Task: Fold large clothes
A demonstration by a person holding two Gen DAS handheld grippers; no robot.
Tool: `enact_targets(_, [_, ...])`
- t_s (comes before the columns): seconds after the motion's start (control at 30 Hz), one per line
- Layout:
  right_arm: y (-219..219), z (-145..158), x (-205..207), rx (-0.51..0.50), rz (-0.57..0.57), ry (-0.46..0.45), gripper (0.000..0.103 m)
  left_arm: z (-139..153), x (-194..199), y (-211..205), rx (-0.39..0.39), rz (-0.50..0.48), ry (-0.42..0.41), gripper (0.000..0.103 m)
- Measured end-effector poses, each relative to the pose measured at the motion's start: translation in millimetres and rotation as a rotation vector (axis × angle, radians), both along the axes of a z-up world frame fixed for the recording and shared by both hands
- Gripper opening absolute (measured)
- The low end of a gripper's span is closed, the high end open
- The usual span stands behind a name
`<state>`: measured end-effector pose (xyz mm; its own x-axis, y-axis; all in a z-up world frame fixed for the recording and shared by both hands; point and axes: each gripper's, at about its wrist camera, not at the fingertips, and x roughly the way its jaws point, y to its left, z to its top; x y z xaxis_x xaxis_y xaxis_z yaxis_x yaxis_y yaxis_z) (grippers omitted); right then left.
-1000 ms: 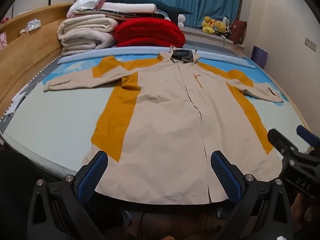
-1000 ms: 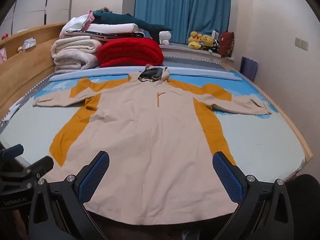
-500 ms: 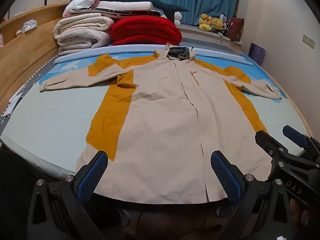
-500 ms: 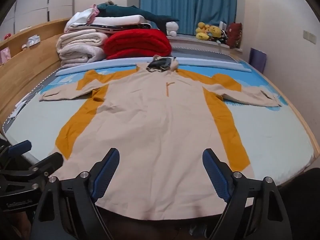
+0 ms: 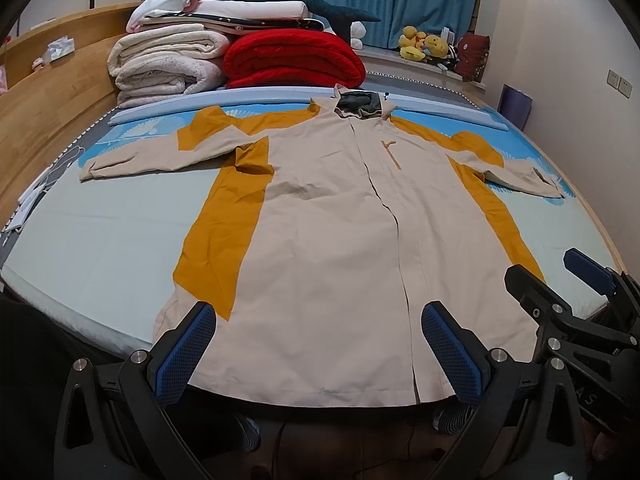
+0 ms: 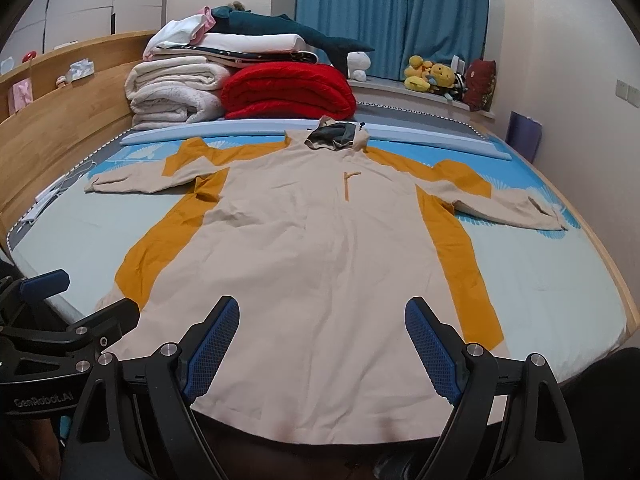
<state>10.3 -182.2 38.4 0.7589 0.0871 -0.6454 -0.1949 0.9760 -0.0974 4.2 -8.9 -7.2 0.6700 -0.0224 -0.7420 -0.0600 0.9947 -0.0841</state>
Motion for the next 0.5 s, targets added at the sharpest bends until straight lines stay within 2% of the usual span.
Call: enact_targets(0.5, [3.2,2.7,2.3,0.003,0.0,0.001,0.085,-0.2,0.1,-0.2,0.001,-0.001,0.0,0.102])
